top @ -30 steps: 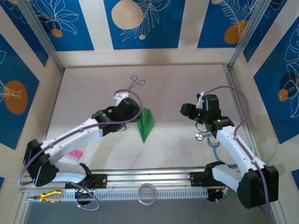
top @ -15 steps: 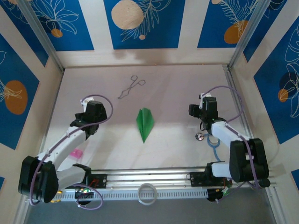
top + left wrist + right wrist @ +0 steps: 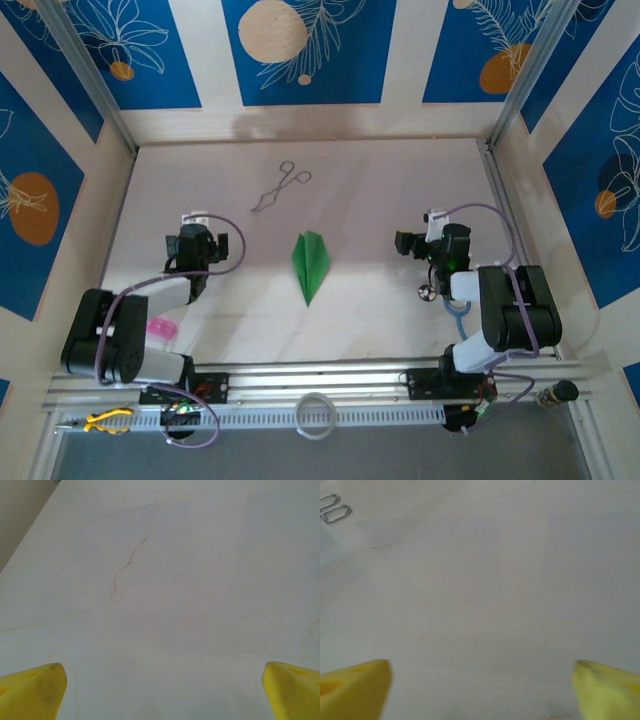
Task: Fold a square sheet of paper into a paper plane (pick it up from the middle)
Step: Reset both arms
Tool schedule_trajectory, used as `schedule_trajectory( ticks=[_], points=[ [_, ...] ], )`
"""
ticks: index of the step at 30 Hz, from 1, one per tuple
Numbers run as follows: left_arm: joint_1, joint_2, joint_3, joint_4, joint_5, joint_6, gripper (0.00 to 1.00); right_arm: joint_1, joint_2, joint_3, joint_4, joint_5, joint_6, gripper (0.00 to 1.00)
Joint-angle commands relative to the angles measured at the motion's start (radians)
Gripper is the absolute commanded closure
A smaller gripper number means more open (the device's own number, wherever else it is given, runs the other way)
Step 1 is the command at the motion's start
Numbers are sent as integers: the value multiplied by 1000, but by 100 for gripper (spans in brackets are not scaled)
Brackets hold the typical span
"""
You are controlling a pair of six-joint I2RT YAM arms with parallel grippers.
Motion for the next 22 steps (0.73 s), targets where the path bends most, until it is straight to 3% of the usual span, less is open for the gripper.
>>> schedule_trajectory(
  ticks=[1, 2, 5, 6, 8, 22],
  points=[
    [29, 53, -21, 288, 116, 72, 0, -3, -2, 29, 56, 38, 34, 1],
    [40, 75, -26, 299, 148, 65, 0, 1, 7, 25, 80, 49, 32, 1],
    [81, 165, -100, 534, 231, 54, 0, 7, 1, 24, 69, 63, 30, 1],
    [91, 134, -98, 467, 238, 29, 0, 5, -4, 25, 63, 59, 31, 1],
    [96, 164, -99, 526, 232, 31, 0, 11, -2, 24, 68, 73, 28, 1],
    [88, 154, -101, 511, 219, 34, 0, 2, -1, 25, 61, 52, 31, 1]
  ],
)
